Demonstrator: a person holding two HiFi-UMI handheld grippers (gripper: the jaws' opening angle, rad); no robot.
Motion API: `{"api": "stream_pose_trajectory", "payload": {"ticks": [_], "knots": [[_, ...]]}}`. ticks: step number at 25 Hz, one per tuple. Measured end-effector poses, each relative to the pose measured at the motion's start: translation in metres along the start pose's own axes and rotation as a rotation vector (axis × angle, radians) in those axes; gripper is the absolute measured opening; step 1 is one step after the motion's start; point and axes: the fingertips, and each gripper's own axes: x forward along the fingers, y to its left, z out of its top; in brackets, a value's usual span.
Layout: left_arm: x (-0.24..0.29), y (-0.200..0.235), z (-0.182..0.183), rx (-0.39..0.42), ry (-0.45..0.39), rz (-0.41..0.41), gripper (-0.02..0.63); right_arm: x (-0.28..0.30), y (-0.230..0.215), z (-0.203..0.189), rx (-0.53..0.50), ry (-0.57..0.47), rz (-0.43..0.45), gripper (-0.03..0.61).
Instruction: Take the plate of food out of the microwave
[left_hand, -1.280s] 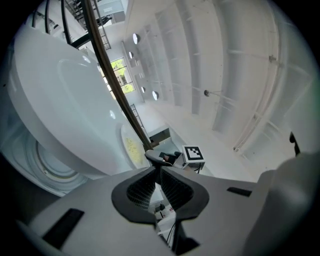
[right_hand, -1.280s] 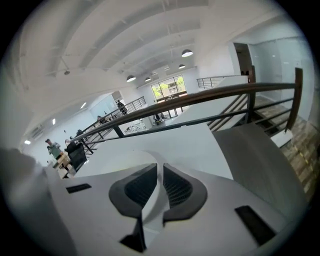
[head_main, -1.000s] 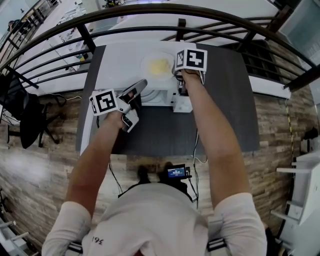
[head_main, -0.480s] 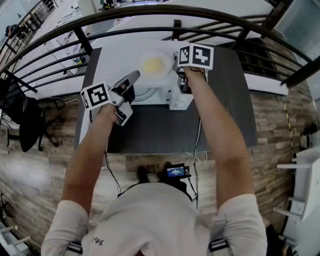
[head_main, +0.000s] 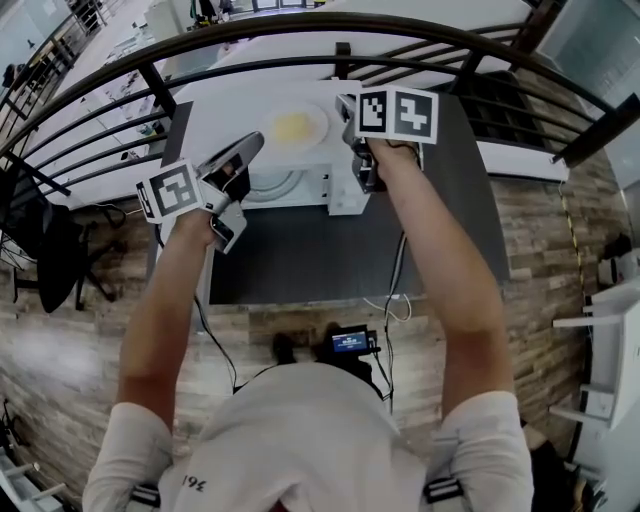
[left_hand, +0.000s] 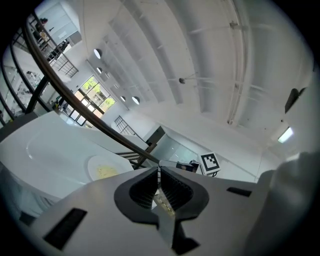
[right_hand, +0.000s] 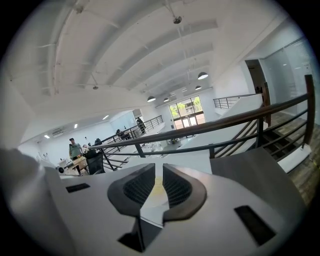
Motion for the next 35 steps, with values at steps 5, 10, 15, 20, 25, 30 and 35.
{"api": "stream_pose_trajectory", "payload": {"ticks": [5,10,15,20,25,30,35], "knots": [[-0.023,0.0,-0.009,0.144,0.073,0.146,0.02,-0.031,0.015,-0.004,-0.006,-0.021,0.031,0.044],[-0.034,-0.016,-0.028,0.204,0.103,0.1,0.02,-0.053,0.033,-0.03,0.011,-0.005,0.06,0.043],[-0.052,-0.014,-0.056,0.201,0.121,0.126,0.02,-0.065,0.049,-0.063,0.01,0.016,0.073,0.043],[-0.063,-0.021,-0.07,0.208,0.132,0.126,0.02,-0.081,0.057,-0.077,0.023,0.007,0.081,0.043],[-0.075,-0.036,-0.074,0.22,0.116,0.118,0.02,-0.099,0.064,-0.089,0.023,-0.003,0.093,0.043],[-0.082,-0.048,-0.088,0.232,0.12,0.119,0.02,-0.118,0.064,-0.102,0.022,-0.015,0.085,0.043],[-0.088,-0.054,-0.103,0.231,0.127,0.118,0.02,-0.131,0.062,-0.122,0.083,-0.027,0.081,0.043]]}}
